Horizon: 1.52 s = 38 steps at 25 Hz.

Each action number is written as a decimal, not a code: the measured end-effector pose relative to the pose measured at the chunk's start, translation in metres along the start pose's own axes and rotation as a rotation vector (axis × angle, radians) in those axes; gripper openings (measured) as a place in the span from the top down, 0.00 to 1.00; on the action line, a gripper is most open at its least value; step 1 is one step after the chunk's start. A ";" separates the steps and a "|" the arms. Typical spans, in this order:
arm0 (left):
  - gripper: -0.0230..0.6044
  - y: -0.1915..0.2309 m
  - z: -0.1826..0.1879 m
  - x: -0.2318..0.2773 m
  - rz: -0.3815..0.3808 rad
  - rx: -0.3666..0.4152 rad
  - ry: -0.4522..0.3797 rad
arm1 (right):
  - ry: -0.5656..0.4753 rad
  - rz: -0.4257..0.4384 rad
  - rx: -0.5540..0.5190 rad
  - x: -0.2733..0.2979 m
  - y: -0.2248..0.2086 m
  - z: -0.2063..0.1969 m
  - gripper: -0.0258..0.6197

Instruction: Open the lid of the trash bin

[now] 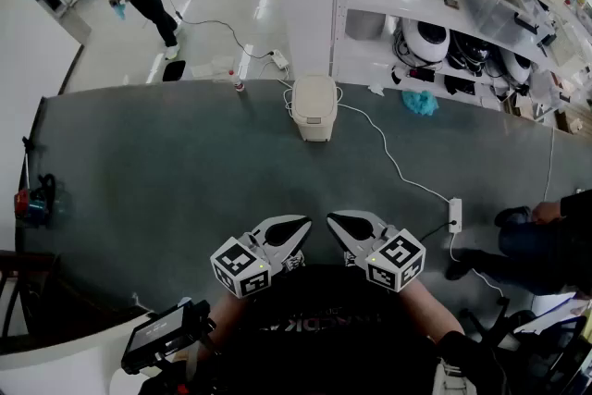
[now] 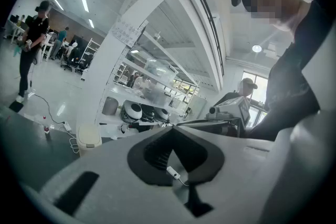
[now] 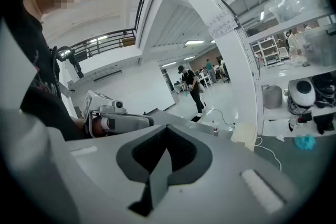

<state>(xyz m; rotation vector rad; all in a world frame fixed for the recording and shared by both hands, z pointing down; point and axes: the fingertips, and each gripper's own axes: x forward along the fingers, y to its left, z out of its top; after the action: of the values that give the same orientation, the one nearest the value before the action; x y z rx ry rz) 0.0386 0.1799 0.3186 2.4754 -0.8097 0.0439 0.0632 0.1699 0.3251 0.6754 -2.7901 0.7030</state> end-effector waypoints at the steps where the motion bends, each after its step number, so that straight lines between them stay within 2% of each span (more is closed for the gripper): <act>1: 0.96 0.000 0.001 0.000 0.000 0.000 0.000 | 0.000 0.000 0.000 0.000 -0.001 0.000 0.95; 15: 0.96 0.013 0.005 0.001 0.008 0.000 0.003 | -0.014 0.005 -0.002 0.011 -0.007 0.007 0.95; 32: 0.96 0.060 0.019 -0.018 -0.070 -0.026 0.032 | -0.039 -0.098 0.068 0.057 -0.012 0.018 0.95; 38: 0.96 0.080 0.026 -0.011 -0.060 -0.070 0.030 | -0.038 -0.103 0.060 0.066 -0.025 0.028 0.95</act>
<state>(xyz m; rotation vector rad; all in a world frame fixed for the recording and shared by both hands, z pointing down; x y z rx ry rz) -0.0186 0.1183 0.3324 2.4260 -0.7120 0.0313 0.0148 0.1113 0.3298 0.8453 -2.7546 0.7640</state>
